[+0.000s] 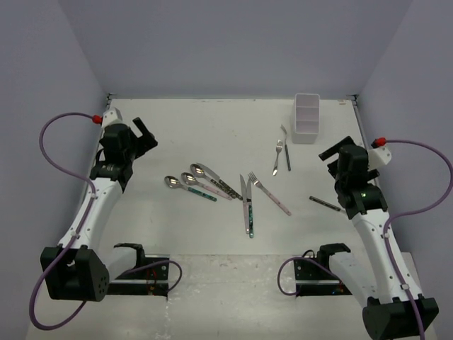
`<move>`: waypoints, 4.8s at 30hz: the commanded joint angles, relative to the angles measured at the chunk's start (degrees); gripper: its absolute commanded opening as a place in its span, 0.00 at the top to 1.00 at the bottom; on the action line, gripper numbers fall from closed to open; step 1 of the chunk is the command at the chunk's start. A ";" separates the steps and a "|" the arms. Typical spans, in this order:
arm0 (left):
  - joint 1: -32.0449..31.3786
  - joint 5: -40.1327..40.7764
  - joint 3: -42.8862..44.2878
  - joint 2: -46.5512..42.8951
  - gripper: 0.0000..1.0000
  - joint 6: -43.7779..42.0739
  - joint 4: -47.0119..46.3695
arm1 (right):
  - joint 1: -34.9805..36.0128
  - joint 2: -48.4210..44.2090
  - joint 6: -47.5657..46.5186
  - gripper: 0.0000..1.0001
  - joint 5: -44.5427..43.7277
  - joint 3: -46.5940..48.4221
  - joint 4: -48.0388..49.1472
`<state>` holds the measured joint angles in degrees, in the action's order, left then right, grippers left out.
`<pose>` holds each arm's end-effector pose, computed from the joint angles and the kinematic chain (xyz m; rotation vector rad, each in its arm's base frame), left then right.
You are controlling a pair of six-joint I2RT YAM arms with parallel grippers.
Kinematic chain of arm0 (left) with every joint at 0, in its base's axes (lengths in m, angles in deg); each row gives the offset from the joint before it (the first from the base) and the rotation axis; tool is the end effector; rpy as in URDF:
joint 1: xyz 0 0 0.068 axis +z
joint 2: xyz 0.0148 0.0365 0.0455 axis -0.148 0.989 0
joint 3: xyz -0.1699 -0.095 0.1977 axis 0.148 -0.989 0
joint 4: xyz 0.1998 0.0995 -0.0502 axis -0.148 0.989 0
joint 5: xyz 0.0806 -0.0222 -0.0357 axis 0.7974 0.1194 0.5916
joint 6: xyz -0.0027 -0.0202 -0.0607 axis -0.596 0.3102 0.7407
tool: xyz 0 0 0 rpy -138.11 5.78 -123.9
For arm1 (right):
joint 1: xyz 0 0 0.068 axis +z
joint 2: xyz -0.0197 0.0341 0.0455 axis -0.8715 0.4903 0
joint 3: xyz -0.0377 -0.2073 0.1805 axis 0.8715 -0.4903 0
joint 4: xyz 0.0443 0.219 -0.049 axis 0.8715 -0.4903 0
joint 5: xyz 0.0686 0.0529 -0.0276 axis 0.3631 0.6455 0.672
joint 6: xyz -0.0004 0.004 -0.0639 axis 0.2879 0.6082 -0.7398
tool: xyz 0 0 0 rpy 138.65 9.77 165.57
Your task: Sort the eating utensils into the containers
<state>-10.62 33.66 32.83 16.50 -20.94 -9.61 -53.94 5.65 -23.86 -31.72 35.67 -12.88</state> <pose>0.2283 0.0006 0.3091 -0.6397 1.9501 -0.1860 0.1510 -0.0065 0.3168 0.9957 1.7729 0.0704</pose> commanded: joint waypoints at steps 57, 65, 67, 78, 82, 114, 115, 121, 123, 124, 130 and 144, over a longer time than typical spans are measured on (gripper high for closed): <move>0.44 -5.29 6.30 9.62 0.00 -6.21 -7.03 | -7.14 21.75 -46.42 1.00 28.56 2.56 54.72; 0.44 -8.46 8.49 10.15 0.00 -5.69 -8.96 | -7.14 53.83 -58.57 1.00 34.03 30.12 72.60; 0.44 -8.20 9.20 10.41 0.00 -5.95 -9.05 | -7.14 58.58 -57.96 1.00 34.20 34.99 71.55; 0.44 -5.04 9.20 10.50 0.00 -7.18 -8.79 | -7.14 74.15 -53.13 1.00 36.49 44.34 69.51; 0.44 -4.33 9.20 10.68 0.00 -7.36 -8.61 | -7.14 72.84 -52.95 1.00 36.40 40.29 71.27; 0.44 -6.52 5.87 3.65 0.00 -5.69 -8.44 | -5.56 45.09 -51.99 0.01 36.39 26.47 47.43; 0.35 -6.79 5.17 3.47 0.00 -5.60 -8.44 | -5.47 44.28 -50.94 0.01 36.57 27.70 42.41; 0.35 -8.11 3.05 3.38 0.00 -5.16 -8.61 | -1.26 39.00 -49.08 0.01 34.83 22.88 14.35; 0.44 -8.72 2.88 3.99 0.00 -5.25 -8.70 | 0.41 40.05 -50.13 0.01 31.32 22.79 9.43; 0.35 -8.81 2.87 4.34 0.00 -5.25 -8.53 | 1.03 42.41 -50.57 0.01 30.08 23.66 4.96; 0.44 -9.78 2.52 5.14 0.00 -5.51 -8.53 | 1.65 54.37 -48.99 0.01 25.15 30.69 -6.49; 0.35 -5.56 2.17 8.30 0.00 -6.12 -8.61 | 3.32 68.61 -45.48 0.22 23.65 41.50 -9.40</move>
<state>-10.51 26.73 34.71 23.86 -26.69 -16.64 -51.16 72.99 -70.75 -6.54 72.94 -19.76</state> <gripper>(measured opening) 0.999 0.815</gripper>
